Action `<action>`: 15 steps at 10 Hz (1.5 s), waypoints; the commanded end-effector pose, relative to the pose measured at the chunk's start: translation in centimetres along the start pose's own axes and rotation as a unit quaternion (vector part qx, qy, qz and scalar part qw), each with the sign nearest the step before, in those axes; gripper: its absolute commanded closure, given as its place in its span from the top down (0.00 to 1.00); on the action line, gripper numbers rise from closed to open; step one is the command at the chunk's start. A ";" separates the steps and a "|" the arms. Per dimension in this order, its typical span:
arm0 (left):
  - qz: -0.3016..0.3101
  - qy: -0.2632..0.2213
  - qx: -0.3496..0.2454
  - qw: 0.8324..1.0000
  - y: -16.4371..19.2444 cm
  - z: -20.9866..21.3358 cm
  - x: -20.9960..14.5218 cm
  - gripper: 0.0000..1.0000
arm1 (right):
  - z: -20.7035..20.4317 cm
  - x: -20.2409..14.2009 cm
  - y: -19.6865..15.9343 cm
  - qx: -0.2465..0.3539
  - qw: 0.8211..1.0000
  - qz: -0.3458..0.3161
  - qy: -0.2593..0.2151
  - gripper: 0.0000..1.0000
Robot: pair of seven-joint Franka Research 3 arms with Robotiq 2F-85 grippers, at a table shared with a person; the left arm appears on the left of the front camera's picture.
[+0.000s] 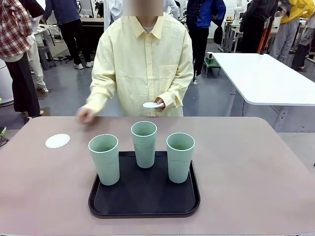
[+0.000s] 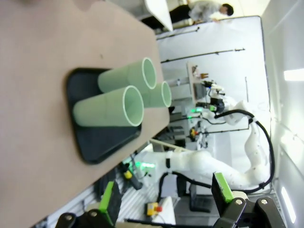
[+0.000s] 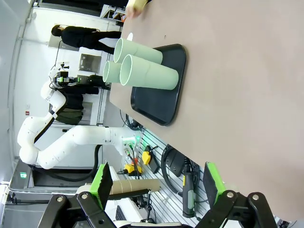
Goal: Place coasters on the table and set cups on them.
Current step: Pick up one Reusable plastic cup and place it on a coaster set by the human.
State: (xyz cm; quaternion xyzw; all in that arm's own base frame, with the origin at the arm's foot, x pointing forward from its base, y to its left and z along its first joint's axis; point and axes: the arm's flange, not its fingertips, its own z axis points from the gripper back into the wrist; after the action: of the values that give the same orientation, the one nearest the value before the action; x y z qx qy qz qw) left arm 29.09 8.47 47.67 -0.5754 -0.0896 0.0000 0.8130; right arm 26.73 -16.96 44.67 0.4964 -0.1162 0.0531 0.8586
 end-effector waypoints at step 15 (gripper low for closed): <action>-0.302 0.263 0.457 0.794 -9.0 -15.2 5.4 1.00 | 0.0 0.1 0.0 0.008 1.000 0.002 -0.004 1.00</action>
State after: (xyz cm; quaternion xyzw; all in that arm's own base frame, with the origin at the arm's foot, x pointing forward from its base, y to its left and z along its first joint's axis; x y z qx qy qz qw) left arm 35.27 -8.12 52.51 -0.1097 -0.0409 -0.3451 0.9312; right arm 26.71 -16.97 44.68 0.4951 -0.1149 0.0519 0.8596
